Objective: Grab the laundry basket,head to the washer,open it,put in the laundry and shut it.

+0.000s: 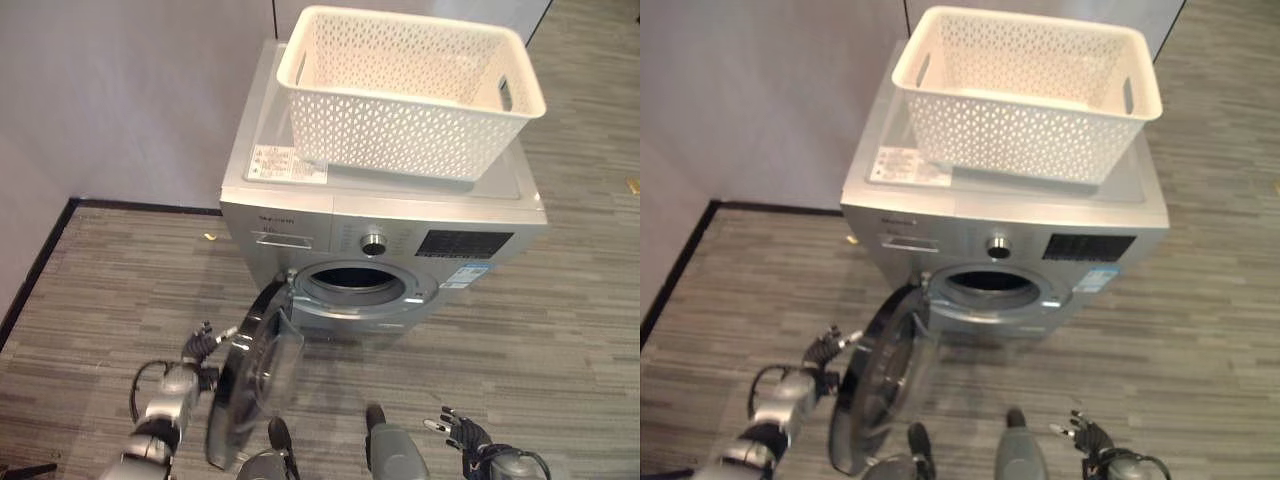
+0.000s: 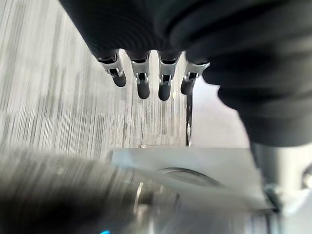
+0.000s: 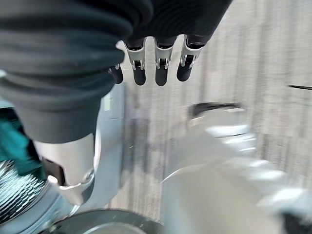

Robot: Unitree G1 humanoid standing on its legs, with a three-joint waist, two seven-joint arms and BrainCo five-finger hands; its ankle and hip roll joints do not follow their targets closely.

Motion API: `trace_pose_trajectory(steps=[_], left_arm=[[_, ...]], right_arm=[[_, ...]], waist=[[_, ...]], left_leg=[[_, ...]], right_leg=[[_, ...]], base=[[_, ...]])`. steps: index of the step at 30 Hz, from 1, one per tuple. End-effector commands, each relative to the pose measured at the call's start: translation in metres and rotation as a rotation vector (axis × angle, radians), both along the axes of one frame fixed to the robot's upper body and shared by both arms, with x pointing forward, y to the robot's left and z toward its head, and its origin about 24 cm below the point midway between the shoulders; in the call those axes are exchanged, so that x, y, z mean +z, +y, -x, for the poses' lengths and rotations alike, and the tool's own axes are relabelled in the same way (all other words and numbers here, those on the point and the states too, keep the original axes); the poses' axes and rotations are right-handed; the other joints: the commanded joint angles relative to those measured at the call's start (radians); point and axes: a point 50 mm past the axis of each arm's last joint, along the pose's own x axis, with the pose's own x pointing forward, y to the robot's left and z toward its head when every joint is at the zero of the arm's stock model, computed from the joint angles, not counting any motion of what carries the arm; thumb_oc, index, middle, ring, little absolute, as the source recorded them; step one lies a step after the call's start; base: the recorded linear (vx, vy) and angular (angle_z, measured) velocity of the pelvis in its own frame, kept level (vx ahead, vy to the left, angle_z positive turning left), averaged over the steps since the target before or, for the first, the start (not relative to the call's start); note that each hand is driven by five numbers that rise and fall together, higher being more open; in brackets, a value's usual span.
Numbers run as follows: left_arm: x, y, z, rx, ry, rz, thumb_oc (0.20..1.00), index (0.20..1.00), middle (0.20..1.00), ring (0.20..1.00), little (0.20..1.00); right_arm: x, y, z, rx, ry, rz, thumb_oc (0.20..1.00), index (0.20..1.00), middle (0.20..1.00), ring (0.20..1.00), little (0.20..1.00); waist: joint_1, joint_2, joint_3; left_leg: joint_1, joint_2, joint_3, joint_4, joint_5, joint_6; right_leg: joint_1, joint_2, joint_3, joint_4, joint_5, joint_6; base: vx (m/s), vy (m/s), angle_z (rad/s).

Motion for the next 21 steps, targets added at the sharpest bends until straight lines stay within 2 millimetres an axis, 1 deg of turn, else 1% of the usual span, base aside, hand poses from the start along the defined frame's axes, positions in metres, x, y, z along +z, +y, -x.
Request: trace_pose_trajectory(steps=[1,2,3,4,5,6,8,9,10,11,12,13,14,15,18,19,20,21], left_arm=[[0.014,-0.019,-0.021,-0.061,-0.100,0.075,1.000,1.000,1.000,1.000,1.000],[0.014,-0.019,-0.021,-0.061,-0.100,0.075,1.000,1.000,1.000,1.000,1.000],[0.018,-0.024,-0.026,-0.071,-0.127,0.077,1.000,1.000,1.000,1.000,1.000],[0.024,-0.030,-0.033,-0.089,-0.157,0.090,1.000,1.000,1.000,1.000,1.000],[0.026,-0.038,-0.036,-0.128,-0.164,0.094,1.000,1.000,1.000,1.000,1.000],[0.025,-0.045,-0.039,-0.160,-0.158,0.097,1.000,1.000,1.000,1.000,1.000],[0.027,-0.056,-0.041,-0.211,-0.164,0.105,1.000,1.000,1.000,1.000,1.000],[0.026,-0.062,-0.041,-0.233,-0.160,0.110,1.000,1.000,1.000,1.000,1.000],[0.024,-0.068,-0.040,-0.249,-0.152,0.130,1.000,1.000,1.000,1.000,1.000],[0.024,-0.068,-0.040,-0.249,-0.152,0.130,1.000,1.000,1.000,1.000,1.000],[0.026,-0.071,-0.038,-0.262,-0.162,0.144,1.000,1.000,1.000,1.000,1.000],[0.026,-0.071,-0.038,-0.263,-0.161,0.144,1.000,1.000,1.000,1.000,1.000],[0.029,-0.071,-0.038,-0.291,-0.179,0.126,1.000,1.000,1.000,1.000,1.000],[0.030,-0.072,-0.037,-0.303,-0.184,0.123,1.000,1.000,1.000,1.000,1.000],[0.028,-0.076,-0.038,-0.319,-0.170,0.144,1.000,1.000,1.000,1.000,1.000],[0.027,-0.095,-0.052,-0.372,-0.153,0.117,1.000,1.000,1.000,1.000,1.000],[0.027,-0.095,-0.052,-0.372,-0.153,0.117,1.000,1.000,1.000,1.000,1.000],[0.028,-0.108,-0.060,-0.384,-0.148,0.133,1.000,1.000,1.000,1.000,1.000]], right_arm=[[0.017,-0.011,-0.027,0.000,-0.108,0.034,1.000,1.000,1.000,1.000,1.000],[0.017,-0.012,-0.027,0.000,-0.108,0.034,1.000,1.000,1.000,1.000,1.000],[0.022,-0.013,-0.036,-0.012,-0.142,0.038,1.000,1.000,1.000,1.000,1.000],[0.027,-0.014,-0.046,0.004,-0.165,0.049,1.000,1.000,1.000,1.000,1.000],[0.028,-0.016,-0.047,0.018,-0.166,0.066,1.000,1.000,1.000,1.000,1.000],[0.029,-0.019,-0.045,0.018,-0.163,0.079,1.000,1.000,1.000,1.000,1.000],[0.030,-0.028,-0.041,0.006,-0.153,0.109,1.000,1.000,1.000,1.000,1.000],[0.029,-0.033,-0.037,-0.007,-0.137,0.125,1.000,1.000,1.000,1.000,1.000],[0.029,-0.038,-0.033,-0.019,-0.123,0.138,1.000,1.000,1.000,1.000,1.000],[0.029,-0.038,-0.033,-0.019,-0.123,0.138,1.000,1.000,1.000,1.000,1.000],[0.033,-0.050,-0.020,-0.078,-0.131,0.148,1.000,1.000,1.000,1.000,1.000],[0.033,-0.050,-0.020,-0.078,-0.130,0.148,1.000,1.000,1.000,1.000,1.000],[0.038,-0.056,-0.018,-0.104,-0.160,0.144,1.000,1.000,1.000,1.000,1.000],[0.039,-0.060,-0.015,-0.111,-0.160,0.145,1.000,1.000,1.000,1.000,1.000],[0.042,-0.062,-0.018,-0.076,-0.163,0.161,1.000,1.000,1.000,1.000,1.000],[0.043,-0.054,-0.028,-0.063,-0.194,0.136,1.000,1.000,1.000,1.000,1.000],[0.043,-0.054,-0.028,-0.063,-0.194,0.136,1.000,1.000,1.000,1.000,1.000],[0.044,-0.050,-0.032,-0.063,-0.214,0.117,1.000,1.000,1.000,1.000,1.000]], waist=[[0.006,0.006,-0.083],[0.005,0.007,-0.083],[0.016,0.006,-0.075],[0.023,-0.006,-0.062],[0.016,-0.020,-0.062],[-0.001,-0.030,-0.067],[-0.031,-0.041,-0.090],[-0.041,-0.032,-0.104],[-0.062,-0.011,-0.119],[-0.062,-0.011,-0.120],[-0.106,0.025,-0.147],[-0.105,0.025,-0.148],[-0.119,0.043,-0.163],[-0.120,0.046,-0.164],[-0.124,0.054,-0.167],[-0.144,0.053,-0.165],[-0.144,0.053,-0.165],[-0.157,0.052,-0.164]], left_leg=[[-0.143,0.022,-0.103,-0.035,0.164,-0.061],[-0.143,0.023,-0.104,-0.037,0.166,-0.062],[-0.167,0.031,-0.156,-0.049,0.217,-0.087],[-0.163,0.008,-0.242,-0.025,0.193,-0.089],[-0.153,-0.016,-0.309,0.031,0.137,-0.085],[-0.130,-0.017,-0.316,0.074,0.106,-0.082],[-0.054,0.000,-0.294,0.205,0.070,-0.078],[0.010,-0.003,-0.297,0.196,0.052,-0.074],[0.085,0.002,-0.258,0.140,0.012,-0.065],[0.084,0.002,-0.258,0.138,0.013,-0.065],[0.134,0.041,-0.171,0.023,0.062,-0.083],[0.136,0.041,-0.171,0.020,0.063,-0.084],[0.158,0.016,-0.194,-0.074,0.075,-0.091],[0.162,0.013,-0.183,-0.083,0.088,-0.097],[0.164,0.010,-0.164,-0.105,0.068,-0.095],[0.159,0.011,-0.139,-0.113,0.051,-0.098],[0.159,0.011,-0.139,-0.113,0.051,-0.098],[0.154,0.011,-0.134,-0.113,0.044,-0.099]], right_leg=[[0.009,0.071,0.010,-0.056,-0.015,-0.062],[0.008,0.072,0.009,-0.056,-0.015,-0.063],[-0.019,0.081,0.011,-0.047,-0.016,-0.078],[-0.044,0.081,0.020,-0.043,-0.005,-0.088],[-0.064,0.075,0.007,-0.054,0.005,-0.092],[-0.073,0.066,-0.016,-0.058,0.012,-0.094],[-0.090,0.054,-0.032,-0.067,0.034,-0.100],[-0.088,0.061,-0.037,-0.077,0.032,-0.100],[-0.082,0.073,-0.047,-0.087,0.026,-0.095],[-0.083,0.073,-0.046,-0.089,0.027,-0.095],[-0.086,0.085,-0.061,-0.090,0.038,-0.084],[-0.086,0.086,-0.061,-0.091,0.038,-0.084],[-0.087,0.085,-0.068,-0.101,0.062,-0.074],[-0.083,0.084,-0.066,-0.112,0.074,-0.071],[-0.065,0.082,-0.066,-0.149,0.073,-0.071],[-0.057,0.080,-0.065,-0.166,0.075,-0.070],[-0.056,0.080,-0.065,-0.166,0.075,-0.070],[-0.057,0.080,-0.063,-0.171,0.076,-0.070]], base=[[-0.22,-0.232,-0.15],[-0.27,-0.202,0.10],[-0.25,-0.084,0.19],[-0.36,-0.146,0.20],[-0.33,-0.137,0.10],[-0.26,-0.121,0.62],[-0.16,-0.062,0.98],[-0.03,-0.020,0.15],[0.02,-0.002,-0.32],[0.03,0.087,0.09],[0.01,0.078,0.36],[-0.03,0.111,0.73],[-0.06,0.033,0.50],[-0.07,0.031,0.36],[-0.02,-0.025,-0.16],[-0.01,-0.044,-0.25],[-0.01,-0.049,-0.27],[-0.01,-0.014,-0.20]])
